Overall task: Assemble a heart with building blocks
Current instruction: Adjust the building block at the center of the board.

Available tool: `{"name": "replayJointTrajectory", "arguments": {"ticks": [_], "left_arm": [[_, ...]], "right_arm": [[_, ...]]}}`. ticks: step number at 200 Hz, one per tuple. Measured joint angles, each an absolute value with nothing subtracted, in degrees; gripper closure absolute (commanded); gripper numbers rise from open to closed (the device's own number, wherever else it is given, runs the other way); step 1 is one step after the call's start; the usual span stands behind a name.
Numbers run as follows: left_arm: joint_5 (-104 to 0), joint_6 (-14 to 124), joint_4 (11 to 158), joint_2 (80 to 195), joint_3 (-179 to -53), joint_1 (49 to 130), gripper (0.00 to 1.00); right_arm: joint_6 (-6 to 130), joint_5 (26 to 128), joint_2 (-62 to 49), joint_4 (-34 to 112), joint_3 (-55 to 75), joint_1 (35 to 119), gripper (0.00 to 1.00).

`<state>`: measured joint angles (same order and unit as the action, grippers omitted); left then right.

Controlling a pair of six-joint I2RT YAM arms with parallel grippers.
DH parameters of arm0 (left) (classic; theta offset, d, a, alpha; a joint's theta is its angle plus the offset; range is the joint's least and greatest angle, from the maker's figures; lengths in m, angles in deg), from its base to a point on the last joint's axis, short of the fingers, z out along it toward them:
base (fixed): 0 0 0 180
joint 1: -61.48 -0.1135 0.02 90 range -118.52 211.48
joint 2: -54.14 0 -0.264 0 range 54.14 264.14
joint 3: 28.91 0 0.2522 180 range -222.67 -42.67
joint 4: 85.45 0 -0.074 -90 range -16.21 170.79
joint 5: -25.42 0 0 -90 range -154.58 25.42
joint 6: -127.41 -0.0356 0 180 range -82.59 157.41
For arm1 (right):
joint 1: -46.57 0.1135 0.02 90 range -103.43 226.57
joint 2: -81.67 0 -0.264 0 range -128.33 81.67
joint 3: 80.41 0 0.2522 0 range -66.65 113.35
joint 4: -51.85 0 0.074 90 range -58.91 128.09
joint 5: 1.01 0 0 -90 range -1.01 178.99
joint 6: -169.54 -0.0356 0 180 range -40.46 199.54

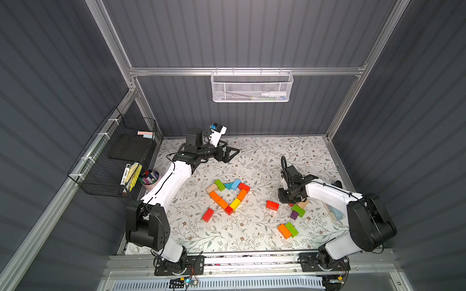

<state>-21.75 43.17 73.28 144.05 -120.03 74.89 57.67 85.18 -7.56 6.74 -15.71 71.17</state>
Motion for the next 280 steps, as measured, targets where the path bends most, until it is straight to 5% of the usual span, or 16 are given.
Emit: {"name": "replayJointTrajectory", "arguments": {"ticks": [83,180,280], "left_arm": [[-21.8,43.2,73.3,144.0,-120.0,74.9,0.01],[-21.8,43.2,73.2,144.0,-120.0,74.9,0.01],[-21.7,43.2,73.0,144.0,-120.0,74.9,0.01]], "right_arm": [[59.4,88.2,-18.6,8.0,-3.7,71.0,0.75],[60.4,90.5,-6.8,4.9,-8.5,69.6,0.54],[58.8,91.1,-11.8,2.7,-9.7,67.7,0.54]]}}
